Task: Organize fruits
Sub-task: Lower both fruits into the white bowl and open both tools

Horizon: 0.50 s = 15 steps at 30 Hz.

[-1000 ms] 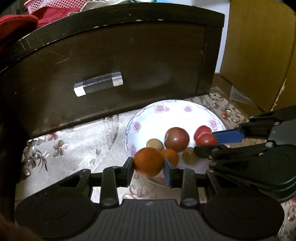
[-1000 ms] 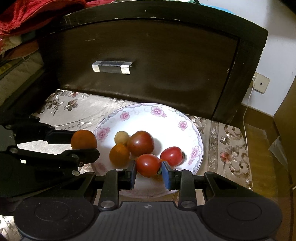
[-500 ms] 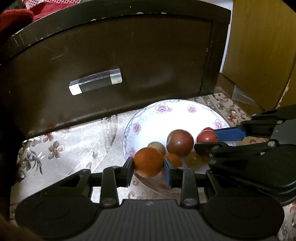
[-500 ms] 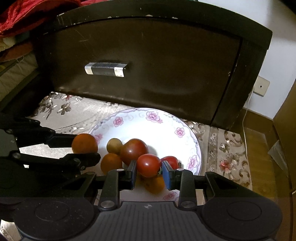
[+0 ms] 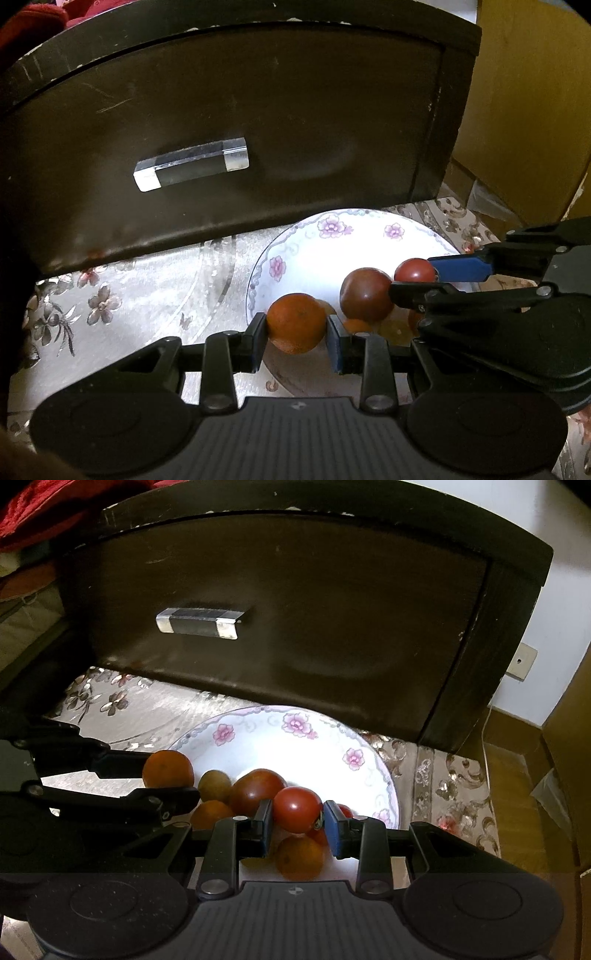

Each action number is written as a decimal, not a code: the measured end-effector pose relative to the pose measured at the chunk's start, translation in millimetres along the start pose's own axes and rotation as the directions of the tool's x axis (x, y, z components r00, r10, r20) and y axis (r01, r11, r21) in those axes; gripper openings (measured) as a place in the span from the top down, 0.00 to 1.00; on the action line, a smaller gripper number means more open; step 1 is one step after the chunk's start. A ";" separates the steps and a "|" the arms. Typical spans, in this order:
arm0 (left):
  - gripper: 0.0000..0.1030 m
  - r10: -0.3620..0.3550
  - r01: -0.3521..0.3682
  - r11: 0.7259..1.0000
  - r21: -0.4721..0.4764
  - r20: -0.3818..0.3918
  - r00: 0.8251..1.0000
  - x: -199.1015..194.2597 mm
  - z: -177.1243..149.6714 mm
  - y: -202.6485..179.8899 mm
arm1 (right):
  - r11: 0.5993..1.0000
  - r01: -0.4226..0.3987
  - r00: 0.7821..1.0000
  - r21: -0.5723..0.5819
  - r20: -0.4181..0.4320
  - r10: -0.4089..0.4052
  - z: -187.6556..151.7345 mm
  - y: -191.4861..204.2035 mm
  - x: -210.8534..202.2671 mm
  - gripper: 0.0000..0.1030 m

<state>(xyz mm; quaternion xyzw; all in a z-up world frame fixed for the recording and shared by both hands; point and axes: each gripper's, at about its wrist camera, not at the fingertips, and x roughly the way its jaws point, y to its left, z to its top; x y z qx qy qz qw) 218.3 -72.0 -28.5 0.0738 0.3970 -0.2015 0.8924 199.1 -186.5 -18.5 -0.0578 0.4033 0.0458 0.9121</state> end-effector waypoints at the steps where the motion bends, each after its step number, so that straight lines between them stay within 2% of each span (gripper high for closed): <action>1: 0.63 0.000 0.000 1.000 0.000 0.000 1.000 0.7 0.5 -0.2 | 1.000 0.002 1.000 0.001 0.002 -0.002 0.7 -0.7 0.5 0.71; 15: 0.62 -0.001 0.001 1.000 0.004 -0.011 1.000 13.3 5.8 -0.5 | 1.000 0.024 0.999 0.011 0.030 -0.025 7.3 -9.7 6.9 0.71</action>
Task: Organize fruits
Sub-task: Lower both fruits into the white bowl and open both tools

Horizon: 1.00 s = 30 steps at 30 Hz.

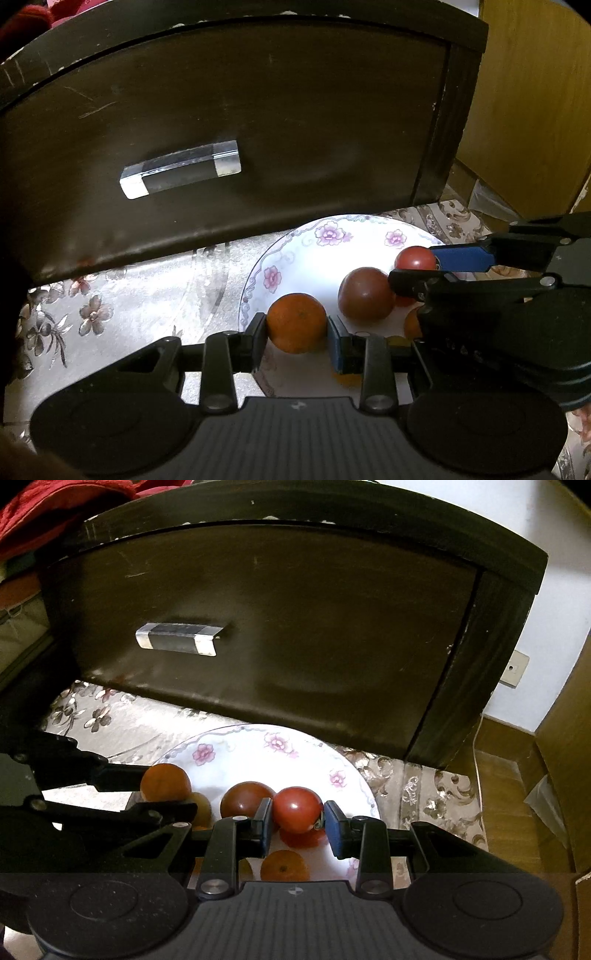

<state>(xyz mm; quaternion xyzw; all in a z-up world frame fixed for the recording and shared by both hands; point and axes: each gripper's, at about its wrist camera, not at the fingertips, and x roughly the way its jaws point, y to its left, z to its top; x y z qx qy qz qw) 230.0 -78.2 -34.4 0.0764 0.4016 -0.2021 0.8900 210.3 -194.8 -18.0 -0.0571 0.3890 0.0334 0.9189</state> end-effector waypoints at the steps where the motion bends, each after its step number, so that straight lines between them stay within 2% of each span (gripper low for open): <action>1: 0.62 0.001 -0.001 1.000 -0.001 -0.002 1.000 0.0 -0.2 0.3 | 1.000 -0.002 1.000 0.004 0.001 0.002 -0.1 -0.9 0.2 0.71; 23: 0.59 0.015 -0.015 1.000 -0.011 0.021 1.000 -6.9 2.2 4.8 | 0.999 -0.024 1.000 0.042 0.015 0.024 0.7 -2.5 -2.5 0.70; 30: 0.53 0.017 -0.016 1.000 -0.013 0.038 0.999 -14.4 3.9 6.9 | 0.998 -0.032 0.999 0.054 0.038 0.030 3.2 -4.5 -8.5 0.67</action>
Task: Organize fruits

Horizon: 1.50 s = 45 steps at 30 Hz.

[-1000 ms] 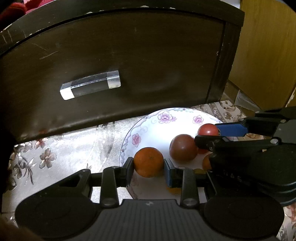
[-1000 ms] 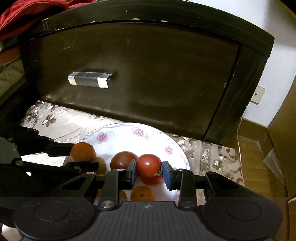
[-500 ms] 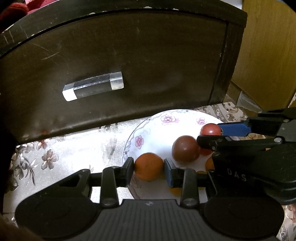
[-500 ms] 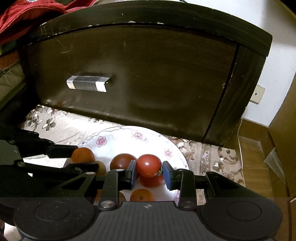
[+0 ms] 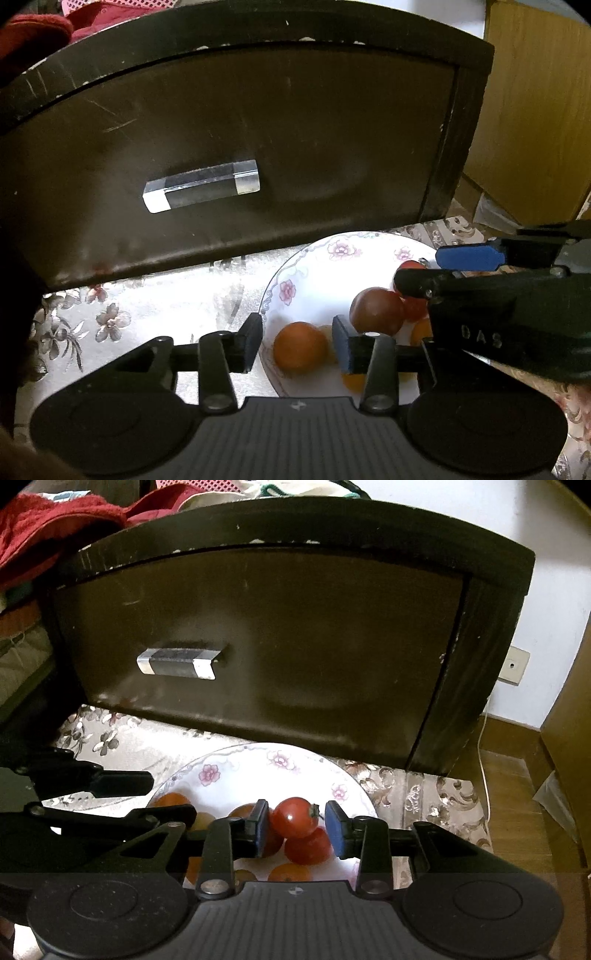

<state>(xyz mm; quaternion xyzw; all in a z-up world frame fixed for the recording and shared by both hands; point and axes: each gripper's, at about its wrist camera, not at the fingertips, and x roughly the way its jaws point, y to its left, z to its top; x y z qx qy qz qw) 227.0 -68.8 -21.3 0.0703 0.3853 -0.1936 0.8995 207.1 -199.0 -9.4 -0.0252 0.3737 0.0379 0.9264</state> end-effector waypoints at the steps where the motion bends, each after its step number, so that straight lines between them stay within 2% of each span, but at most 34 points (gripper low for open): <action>1: 0.52 0.001 -0.001 1.000 0.002 0.001 1.000 -1.3 -0.4 -0.6 | 1.000 0.002 1.000 0.005 0.004 -0.002 0.4 -1.0 -0.9 0.67; 11: 0.46 0.026 -0.026 1.000 -0.017 0.023 0.999 -19.9 -0.4 2.1 | 0.997 -0.039 0.999 0.073 0.023 0.037 5.9 -9.9 -13.4 0.66; 18: 0.41 0.039 -0.038 0.998 -0.043 0.025 0.999 -34.1 -7.4 1.4 | 0.995 -0.029 0.999 0.093 0.033 0.026 3.3 -13.8 -25.8 0.65; 27: 0.27 0.070 -0.067 0.994 -0.087 0.023 0.997 -55.3 -21.9 -3.6 | 0.999 0.023 1.000 0.046 0.015 -0.024 -14.5 -0.8 -47.7 0.65; 33: 0.17 0.064 -0.058 0.988 -0.141 0.039 0.997 -69.2 -30.9 -3.9 | 0.999 0.033 0.999 0.037 0.018 -0.034 -25.6 4.8 -63.9 0.64; 37: 0.10 0.093 -0.084 0.985 -0.151 0.056 0.994 -79.3 -35.7 -7.7 | 0.999 0.036 0.999 0.034 0.034 -0.038 -32.7 7.5 -76.6 0.61; 42: 0.06 0.108 -0.096 0.982 -0.162 0.071 0.992 -92.0 -42.1 -13.4 | 0.999 0.030 0.999 0.035 0.040 -0.031 -40.9 10.3 -89.2 0.61; 45: 0.06 0.081 -0.066 0.981 -0.180 0.077 0.994 -98.7 -44.4 -13.8 | 0.999 0.027 0.999 0.043 0.045 -0.028 -44.7 10.2 -96.5 0.61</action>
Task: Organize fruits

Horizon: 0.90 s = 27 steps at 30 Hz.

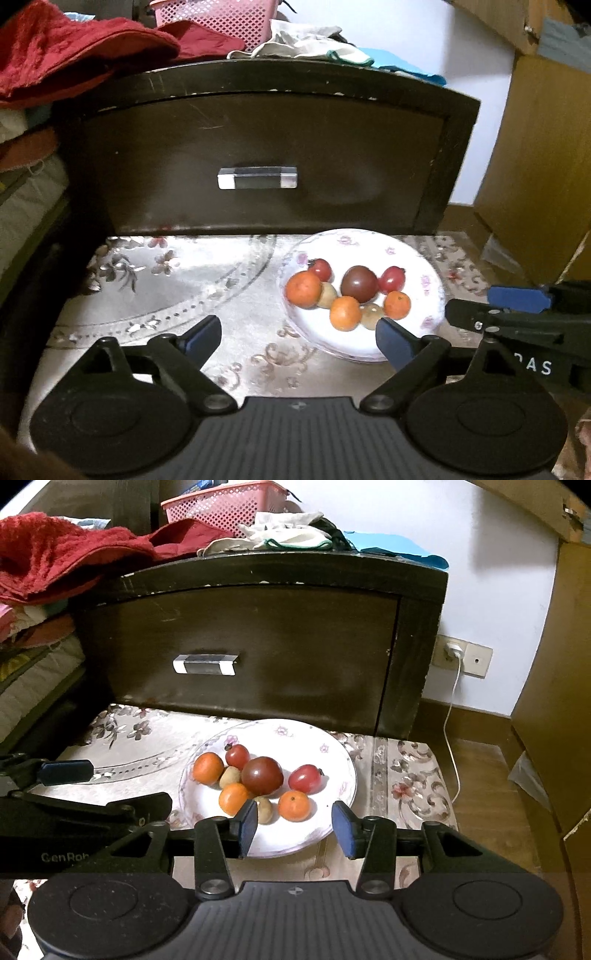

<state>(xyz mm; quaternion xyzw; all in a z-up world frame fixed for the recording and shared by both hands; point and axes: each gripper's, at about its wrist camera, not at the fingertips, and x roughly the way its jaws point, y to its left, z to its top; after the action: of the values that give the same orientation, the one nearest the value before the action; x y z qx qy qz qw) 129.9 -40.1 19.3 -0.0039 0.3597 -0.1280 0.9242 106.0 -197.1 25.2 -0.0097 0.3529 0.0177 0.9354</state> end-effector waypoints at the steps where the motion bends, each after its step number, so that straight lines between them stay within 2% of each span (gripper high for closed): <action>1: 0.06 -0.008 0.008 1.000 -0.003 0.001 1.000 -2.1 -0.7 -0.2 | 1.000 -0.001 1.000 0.004 0.002 0.001 -1.3 -0.4 -2.6 0.61; 8: 0.06 -0.011 0.011 1.000 -0.004 -0.022 1.000 -12.2 -10.5 -4.7 | 1.000 -0.007 1.000 0.028 0.014 0.007 -10.0 -2.3 -19.6 0.61; 10: 0.04 -0.021 0.021 1.000 -0.017 -0.008 1.000 -18.2 -12.0 -3.6 | 1.000 -0.006 1.000 0.029 0.018 0.005 -12.6 -1.1 -24.1 0.61; 14: 0.00 0.024 -0.024 1.000 -0.018 0.026 0.999 -28.1 -15.4 -5.8 | 0.999 -0.012 1.000 0.044 0.027 0.011 -16.4 -1.8 -33.0 0.60; 18: 0.00 -0.014 0.016 0.999 -0.049 0.043 0.999 -36.5 -18.7 -3.6 | 0.999 -0.014 1.000 0.050 0.027 0.013 -21.1 -1.9 -39.8 0.60; 27: 0.00 -0.004 0.004 0.999 -0.033 -0.001 1.000 -42.0 -30.7 -10.7 | 0.998 -0.007 1.000 0.057 0.017 0.006 -33.5 0.8 -51.8 0.60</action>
<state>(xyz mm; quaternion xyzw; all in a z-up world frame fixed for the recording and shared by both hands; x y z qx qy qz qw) 77.3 -37.8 25.5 -0.0197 0.3623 -0.1237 0.9236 45.0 -198.7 34.3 0.0180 0.3455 0.0107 0.9382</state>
